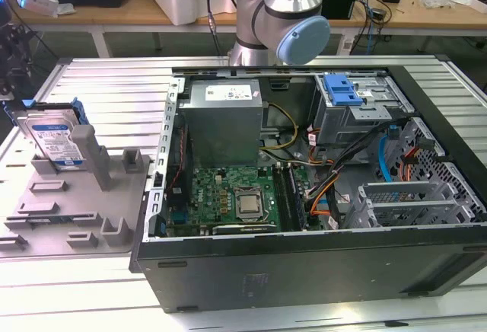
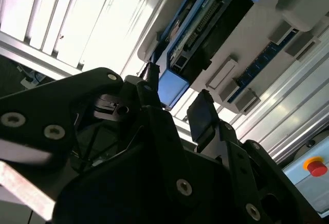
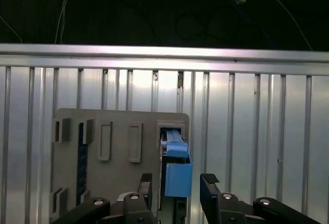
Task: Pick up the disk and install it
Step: 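Pick up the disk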
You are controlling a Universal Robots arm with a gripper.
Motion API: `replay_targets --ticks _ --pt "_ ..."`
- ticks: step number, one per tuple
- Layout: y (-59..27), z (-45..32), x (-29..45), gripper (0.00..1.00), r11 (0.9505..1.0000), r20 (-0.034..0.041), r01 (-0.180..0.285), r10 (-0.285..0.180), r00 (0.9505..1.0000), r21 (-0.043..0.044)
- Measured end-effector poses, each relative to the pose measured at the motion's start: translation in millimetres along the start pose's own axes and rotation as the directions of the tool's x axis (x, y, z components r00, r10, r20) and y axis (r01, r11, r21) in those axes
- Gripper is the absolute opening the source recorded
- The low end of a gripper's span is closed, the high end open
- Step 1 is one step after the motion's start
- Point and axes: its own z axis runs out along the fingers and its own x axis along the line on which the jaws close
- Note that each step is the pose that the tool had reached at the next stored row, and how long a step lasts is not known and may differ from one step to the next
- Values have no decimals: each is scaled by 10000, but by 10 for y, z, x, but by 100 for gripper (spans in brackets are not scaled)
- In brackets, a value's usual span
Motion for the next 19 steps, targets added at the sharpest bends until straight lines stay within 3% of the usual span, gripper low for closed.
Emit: replay_targets --ticks 19 --pt "27 147 -5 50 10000 12 0 0 10000 1"
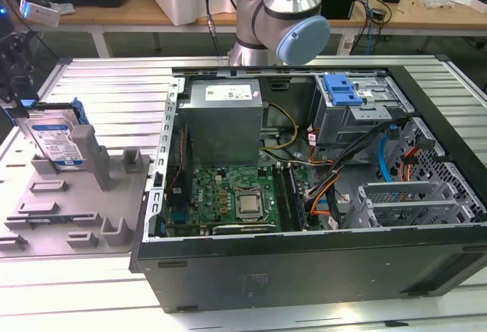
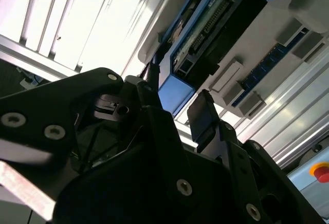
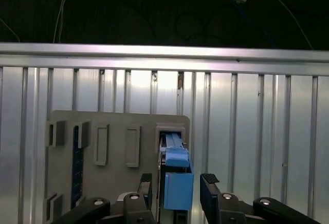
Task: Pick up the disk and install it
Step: 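Pick up the disk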
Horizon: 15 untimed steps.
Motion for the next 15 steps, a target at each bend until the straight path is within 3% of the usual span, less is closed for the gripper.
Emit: replay_targets --ticks 15 --pt "-4 93 -4 50 10000 0 -2 2 10000 -1"
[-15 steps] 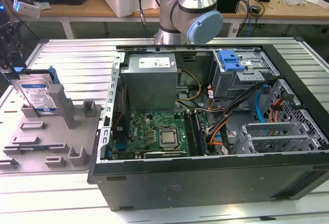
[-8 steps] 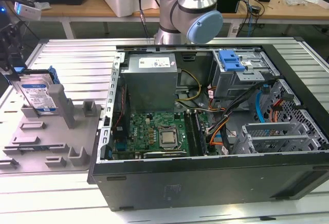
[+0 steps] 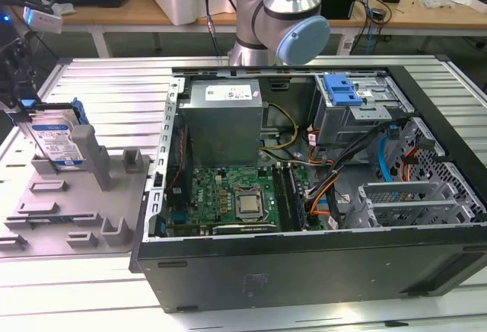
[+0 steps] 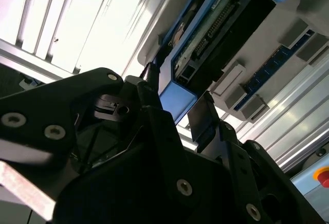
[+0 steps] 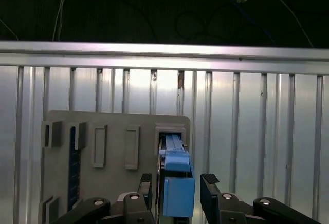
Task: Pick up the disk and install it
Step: 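Pick up the disk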
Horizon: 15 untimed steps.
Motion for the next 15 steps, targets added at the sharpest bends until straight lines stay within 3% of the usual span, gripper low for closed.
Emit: replay_targets --ticks 15 --pt "-5 127 -4 50 10000 -1 0 0 10000 -2"
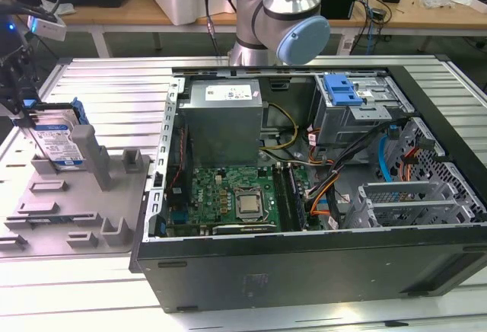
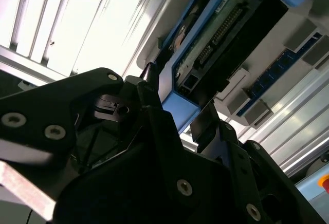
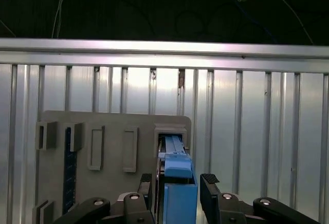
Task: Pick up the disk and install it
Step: 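Pick up the disk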
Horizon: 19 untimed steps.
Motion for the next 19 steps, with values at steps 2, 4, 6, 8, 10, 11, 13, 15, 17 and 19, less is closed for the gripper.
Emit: replay_targets --ticks 2,4,6,8,10,11,13,15,17,19 --pt "0 5 0 50 10000 -1 0 0 10000 -2" --pt "0 8 0 50 10000 0 0 0 10000 0" --pt "0 8 0 50 10000 0 0 0 10000 1" --pt "0 9 0 50 10000 0 1 -1 10000 1" --pt "0 9 0 50 10000 0 0 0 10000 1" --pt "0 9 0 50 10000 0 0 0 10000 1" --pt "0 12 0 50 10000 1 0 0 10000 1" --pt "0 13 0 48 10000 -1 1 -1 10000 1" --pt "0 15 0 41 10000 -2 0 0 10000 0" --pt "-1 18 0 41 10000 -8 1 -1 10000 1"
